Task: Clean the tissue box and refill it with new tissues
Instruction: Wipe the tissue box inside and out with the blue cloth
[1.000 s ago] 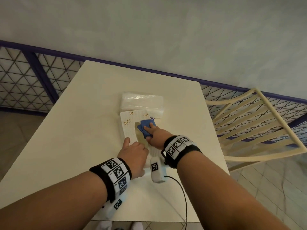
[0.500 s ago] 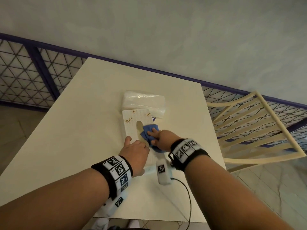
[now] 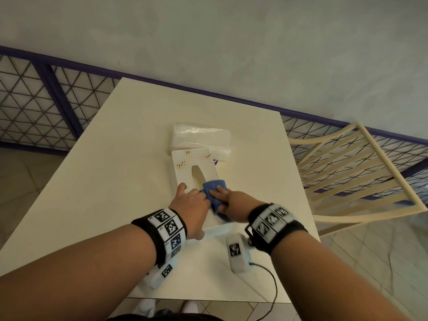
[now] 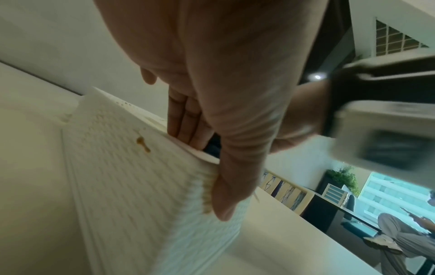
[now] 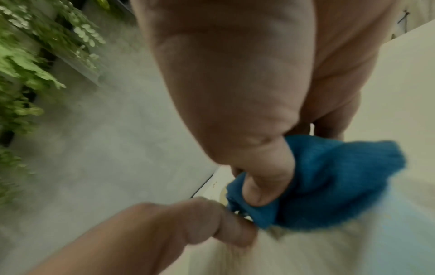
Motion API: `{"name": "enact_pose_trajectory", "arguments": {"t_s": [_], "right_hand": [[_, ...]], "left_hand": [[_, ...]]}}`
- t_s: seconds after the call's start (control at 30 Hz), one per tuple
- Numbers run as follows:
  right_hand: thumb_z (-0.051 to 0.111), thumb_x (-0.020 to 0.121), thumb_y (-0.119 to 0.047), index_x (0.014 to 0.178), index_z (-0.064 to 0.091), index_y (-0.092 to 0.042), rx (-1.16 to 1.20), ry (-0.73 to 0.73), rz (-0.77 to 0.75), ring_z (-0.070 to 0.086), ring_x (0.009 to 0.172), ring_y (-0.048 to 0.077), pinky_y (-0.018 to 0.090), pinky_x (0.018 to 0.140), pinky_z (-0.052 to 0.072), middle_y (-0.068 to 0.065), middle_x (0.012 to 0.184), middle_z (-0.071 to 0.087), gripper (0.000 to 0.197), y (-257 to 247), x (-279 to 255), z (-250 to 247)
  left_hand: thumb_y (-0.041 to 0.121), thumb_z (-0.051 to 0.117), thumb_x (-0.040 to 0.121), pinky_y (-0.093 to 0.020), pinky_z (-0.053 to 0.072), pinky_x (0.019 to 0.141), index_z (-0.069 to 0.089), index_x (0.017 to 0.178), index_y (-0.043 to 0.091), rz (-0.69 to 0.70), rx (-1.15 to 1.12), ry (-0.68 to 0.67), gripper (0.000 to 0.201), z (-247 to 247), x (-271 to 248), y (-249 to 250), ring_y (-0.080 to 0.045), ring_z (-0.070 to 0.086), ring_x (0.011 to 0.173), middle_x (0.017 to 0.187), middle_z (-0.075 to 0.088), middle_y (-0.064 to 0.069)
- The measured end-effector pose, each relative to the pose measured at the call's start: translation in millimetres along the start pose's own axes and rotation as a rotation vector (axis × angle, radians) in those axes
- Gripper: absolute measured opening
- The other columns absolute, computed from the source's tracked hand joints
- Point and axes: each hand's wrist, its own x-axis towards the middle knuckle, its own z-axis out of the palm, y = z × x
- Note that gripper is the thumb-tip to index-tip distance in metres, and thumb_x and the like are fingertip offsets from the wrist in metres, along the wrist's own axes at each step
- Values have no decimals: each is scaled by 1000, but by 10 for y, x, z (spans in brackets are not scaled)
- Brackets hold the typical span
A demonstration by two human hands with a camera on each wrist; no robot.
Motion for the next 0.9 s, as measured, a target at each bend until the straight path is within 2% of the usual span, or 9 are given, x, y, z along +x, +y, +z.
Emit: {"name": "enact_pose_trajectory", "arguments": {"t_s": [0.2,0.37,0.5,0.6,0.7,0.73,0.8,0.83,0.9], "right_hand": [[39,97,-16,150,23,-18,135,184,52,19,146,28,42,119,21,5,161,12,56,-114,474,-208],[42,99,-27,150,22,-28,-143,33,33,42,132,31,36,109,34,6,157,25,54,-100,169,-148],[49,95,-28,135,53,-21,-189,8,70,56,116,28,28,95,40,10,130,60,40,-76,-114,-73],[60,89,-20,118,67,-16,-9,74,82,61,106,24,27,84,44,7,115,69,31,-28,-276,-213],[62,85,-17,108,72,-14,134,206,179,63,99,24,31,83,49,8,104,72,25,108,-419,-416],[62,84,-16,104,73,-14,181,269,220,64,96,25,31,80,49,8,100,72,22,153,-453,-468],[60,83,-12,96,72,-11,265,410,267,65,92,27,28,74,47,10,93,72,18,208,-482,-529],[59,83,-11,96,71,-9,291,478,273,65,91,28,27,72,44,11,93,72,17,207,-474,-525],[57,85,-13,98,67,-11,305,595,259,65,92,29,26,70,41,8,94,70,17,116,-378,-426]], "left_hand": [[47,65,72,-52,13,108,53,112,17,21,35,-14,51,-45,-16,19,-21,44,115,113,53,0],[51,65,72,-52,9,110,51,116,18,14,76,-51,57,-61,10,24,-20,43,117,116,52,0],[51,67,69,-53,8,109,49,117,21,39,90,-65,59,-43,2,9,-19,44,115,115,51,2],[41,68,70,-52,9,108,47,122,21,143,137,-105,59,-61,-68,-114,-19,45,115,117,51,2],[22,65,76,-47,15,106,46,127,19,241,219,-139,54,-133,-144,-393,-18,39,127,130,48,1],[24,64,78,-47,15,107,44,131,19,249,253,-156,56,-166,-165,-473,-17,31,134,140,42,1],[51,64,75,-49,16,108,39,138,18,231,264,-183,75,-234,-198,-527,-16,22,140,151,29,4],[62,62,71,-49,18,106,38,137,18,200,227,-175,83,-243,-204,-489,-17,28,137,149,31,4],[69,53,73,-45,23,100,44,129,17,112,132,-116,76,-202,-181,-345,-20,47,119,135,47,2]]}}
